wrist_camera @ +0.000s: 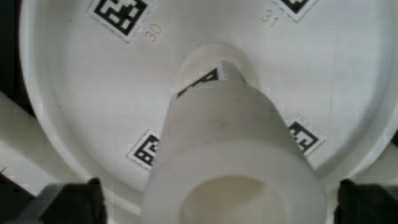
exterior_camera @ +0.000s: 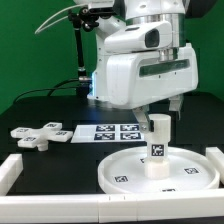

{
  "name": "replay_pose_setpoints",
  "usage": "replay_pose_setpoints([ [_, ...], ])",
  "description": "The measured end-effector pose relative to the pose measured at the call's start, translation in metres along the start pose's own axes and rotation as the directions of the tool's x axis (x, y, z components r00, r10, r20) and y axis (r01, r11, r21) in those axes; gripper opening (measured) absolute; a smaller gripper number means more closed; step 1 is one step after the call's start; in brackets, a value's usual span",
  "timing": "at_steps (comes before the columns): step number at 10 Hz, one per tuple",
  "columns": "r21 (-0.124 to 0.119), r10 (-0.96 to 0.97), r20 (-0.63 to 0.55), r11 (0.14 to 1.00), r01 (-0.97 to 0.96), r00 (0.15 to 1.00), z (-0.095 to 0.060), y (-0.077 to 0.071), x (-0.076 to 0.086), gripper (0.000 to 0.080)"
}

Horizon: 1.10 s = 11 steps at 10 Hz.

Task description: Assemble round table

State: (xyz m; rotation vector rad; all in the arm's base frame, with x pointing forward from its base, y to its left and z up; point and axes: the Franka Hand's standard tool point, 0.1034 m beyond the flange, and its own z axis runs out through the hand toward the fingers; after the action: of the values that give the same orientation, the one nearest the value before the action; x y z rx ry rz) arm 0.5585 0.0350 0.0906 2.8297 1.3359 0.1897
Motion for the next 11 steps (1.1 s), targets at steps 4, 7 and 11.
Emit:
replay_pose_setpoints([
  [4,-0.036,-0.318,0.012,0.947,0.318,0.948,0.0000,0.0038,0.0026,0.0649],
  [7,-0.043,-0.589,0.060,0.805,0.592,0.806,0.0014,0.0038,0.0081,0.0649],
  [11,-0.017,-0.782,0.095,0.618,0.786,0.616,0.0060,0.0030,0.0051,0.0649],
])
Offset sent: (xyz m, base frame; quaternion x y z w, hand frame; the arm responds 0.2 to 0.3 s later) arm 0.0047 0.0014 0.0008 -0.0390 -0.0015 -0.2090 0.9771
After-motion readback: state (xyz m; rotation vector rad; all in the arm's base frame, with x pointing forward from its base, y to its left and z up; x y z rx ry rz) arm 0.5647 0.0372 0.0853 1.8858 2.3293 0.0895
